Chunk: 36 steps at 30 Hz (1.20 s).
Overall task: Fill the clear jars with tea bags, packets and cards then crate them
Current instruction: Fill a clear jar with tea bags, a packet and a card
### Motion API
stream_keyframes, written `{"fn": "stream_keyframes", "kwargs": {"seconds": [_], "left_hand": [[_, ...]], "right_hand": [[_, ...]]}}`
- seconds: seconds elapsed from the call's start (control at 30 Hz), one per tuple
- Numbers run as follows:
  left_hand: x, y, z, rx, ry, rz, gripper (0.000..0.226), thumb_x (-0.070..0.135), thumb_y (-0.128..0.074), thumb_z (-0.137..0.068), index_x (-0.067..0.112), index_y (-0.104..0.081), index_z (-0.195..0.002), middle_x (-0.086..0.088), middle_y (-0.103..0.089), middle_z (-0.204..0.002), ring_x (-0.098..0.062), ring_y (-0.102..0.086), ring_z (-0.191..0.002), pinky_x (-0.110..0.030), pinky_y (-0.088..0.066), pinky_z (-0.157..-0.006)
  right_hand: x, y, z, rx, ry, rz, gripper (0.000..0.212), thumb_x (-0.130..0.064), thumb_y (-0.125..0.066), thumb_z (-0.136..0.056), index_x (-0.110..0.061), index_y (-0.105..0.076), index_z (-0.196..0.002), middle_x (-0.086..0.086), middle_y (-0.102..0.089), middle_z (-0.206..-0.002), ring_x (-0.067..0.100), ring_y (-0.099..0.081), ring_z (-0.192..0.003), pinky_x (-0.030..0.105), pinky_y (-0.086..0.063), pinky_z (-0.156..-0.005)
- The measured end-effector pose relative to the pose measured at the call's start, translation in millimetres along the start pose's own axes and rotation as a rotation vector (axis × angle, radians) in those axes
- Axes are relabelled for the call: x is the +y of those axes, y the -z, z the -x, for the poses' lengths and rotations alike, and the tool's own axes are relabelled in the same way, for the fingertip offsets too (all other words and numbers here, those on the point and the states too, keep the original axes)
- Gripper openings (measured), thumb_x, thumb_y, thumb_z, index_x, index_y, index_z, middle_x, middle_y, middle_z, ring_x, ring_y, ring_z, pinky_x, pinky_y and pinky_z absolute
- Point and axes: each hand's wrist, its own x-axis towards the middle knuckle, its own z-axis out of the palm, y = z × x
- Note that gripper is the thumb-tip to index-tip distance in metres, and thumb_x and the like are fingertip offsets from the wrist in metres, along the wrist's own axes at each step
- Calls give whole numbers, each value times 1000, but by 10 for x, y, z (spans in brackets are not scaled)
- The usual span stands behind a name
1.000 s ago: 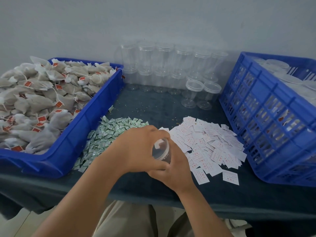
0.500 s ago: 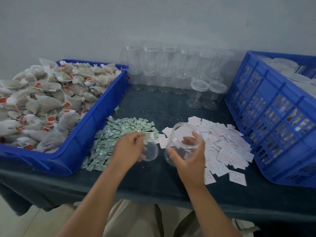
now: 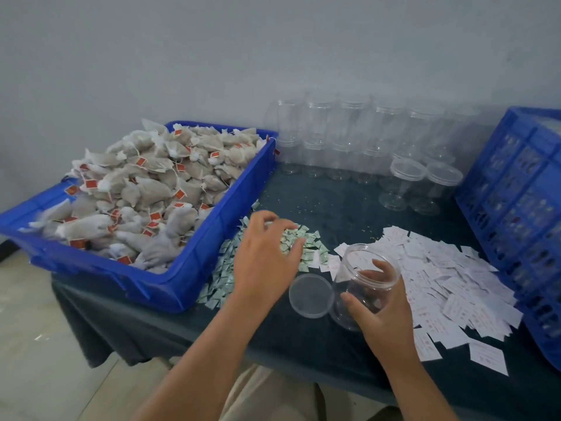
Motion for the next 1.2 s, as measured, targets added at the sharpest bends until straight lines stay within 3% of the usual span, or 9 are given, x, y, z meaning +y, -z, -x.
{"fn": "stream_keyframes", "kwargs": {"seconds": [0.17,0.3,0.43,0.63,0.83,0.93,1.07,1.13,1.2], "left_hand": [[-490,782,-1037,82,133,-52,17,43,-64,-94,38,-68,-109,13,-64,-114,-14,-66,-97,-34,-52,-76],[-1099,1005,-1468,-419,397,-550,49,24,-66,-95,28,-57,-143,-8,-62,-140,-32,-61,-124,-44,-54,-97],[-1412,763,-1288,-704,569,-625,72,30,-54,-106,23,-17,-167,-20,-19,-171,-46,-34,-150,-57,-38,-118],[-1424,578,-1349,-617,528,-537,35,19,-54,-107,1,-62,-135,-21,-62,-139,-36,-60,-127,-44,-49,-108],[-1457,734,-1397,-255,592,-190,29,33,-65,-83,4,-64,-90,-13,-72,-92,-25,-62,-75,-31,-45,-60],[-1328,781,-1363,-90,601,48,32,38,-66,-79,12,-66,-99,0,-65,-72,-21,-64,-69,-29,-45,-54],[-1185,844,-1321,44,456,246,36,54,-63,-82,27,-69,-104,3,-73,-84,-21,-72,-81,-42,-62,-74],[-1069,925,-1345,147,413,323,48,59,-64,-82,27,-68,-117,12,-71,-82,-4,-69,-73,-32,-58,-66],[-914,1012,-1398,251,359,392,35,59,-66,-82,29,-68,-100,18,-65,-69,3,-58,-56,-24,-50,-55]], "right_hand": [[11,-13,-15,-10,3,17,84,-46,-87,-64,-37,-50,-139,-38,-64,-119,-9,-66,-114,4,-51,-87],[57,-7,-30,-10,-8,40,81,-40,-88,-69,-33,-50,-140,-37,-66,-119,-9,-68,-110,3,-51,-85],[120,0,-78,2,-20,115,73,-10,-90,-82,-24,-51,-143,-43,-64,-115,-18,-64,-107,-1,-46,-82],[164,11,-80,16,-52,148,66,-12,-87,-86,-23,-53,-142,-35,-68,-115,-13,-67,-108,17,-55,-93],[146,0,-74,-2,-74,116,72,-20,-89,-85,-34,-49,-143,-7,-73,-126,-2,-71,-110,16,-54,-91],[90,-18,-72,-9,-69,103,73,-38,-96,-78,-43,-50,-136,-20,-74,-119,-4,-72,-108,15,-57,-86],[38,-32,-66,-13,-62,74,74,-51,-87,-69,-47,-50,-133,-40,-67,-116,-14,-68,-106,2,-49,-81],[36,-30,-77,-21,-72,48,76,-57,-85,-66,-49,-50,-132,-36,-68,-119,-8,-70,-107,5,-52,-83],[31,-32,-88,-35,-72,43,76,-57,-86,-65,-51,-50,-132,-34,-69,-120,-4,-72,-109,9,-55,-85]]}}
